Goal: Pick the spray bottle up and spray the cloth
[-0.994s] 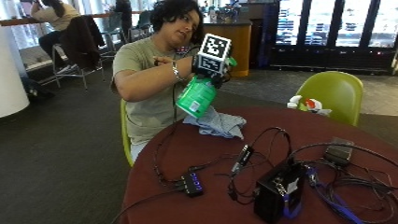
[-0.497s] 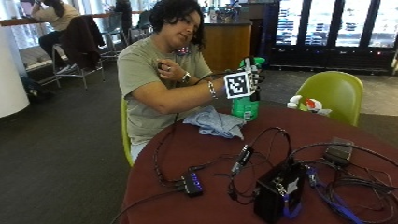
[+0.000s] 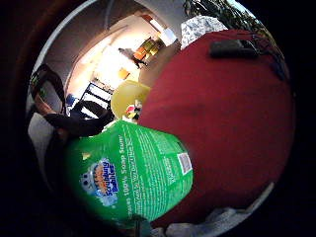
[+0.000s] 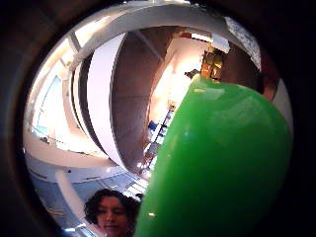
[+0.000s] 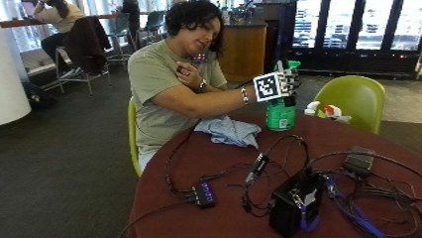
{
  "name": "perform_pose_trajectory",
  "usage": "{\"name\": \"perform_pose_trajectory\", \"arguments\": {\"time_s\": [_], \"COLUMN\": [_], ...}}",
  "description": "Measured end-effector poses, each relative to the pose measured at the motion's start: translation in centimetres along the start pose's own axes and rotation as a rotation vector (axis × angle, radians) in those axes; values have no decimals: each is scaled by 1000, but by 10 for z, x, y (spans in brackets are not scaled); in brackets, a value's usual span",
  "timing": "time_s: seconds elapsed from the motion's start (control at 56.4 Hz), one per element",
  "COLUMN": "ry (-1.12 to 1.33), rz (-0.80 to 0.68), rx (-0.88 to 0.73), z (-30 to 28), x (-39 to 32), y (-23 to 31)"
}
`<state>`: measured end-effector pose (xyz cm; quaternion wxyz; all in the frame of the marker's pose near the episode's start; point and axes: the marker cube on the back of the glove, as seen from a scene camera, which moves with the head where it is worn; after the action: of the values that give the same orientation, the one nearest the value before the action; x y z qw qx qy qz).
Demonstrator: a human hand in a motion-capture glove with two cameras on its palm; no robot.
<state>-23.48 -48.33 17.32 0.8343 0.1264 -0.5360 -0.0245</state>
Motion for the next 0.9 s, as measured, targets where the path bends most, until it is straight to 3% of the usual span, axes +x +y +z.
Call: {"name": "perform_pose_trajectory", "arguments": {"time_s": [0.284,0.426,0.532,0.692,0.905], "ry": [-8,47,74,554,1010], "rz": [48,106,142,100,229], "rx": [-38,-289,-350,-257,-360], "z": [0,-12,-23,-66,-129], "x": [6,17,4,14,-10], "y": [7,50,82,120,171]}}
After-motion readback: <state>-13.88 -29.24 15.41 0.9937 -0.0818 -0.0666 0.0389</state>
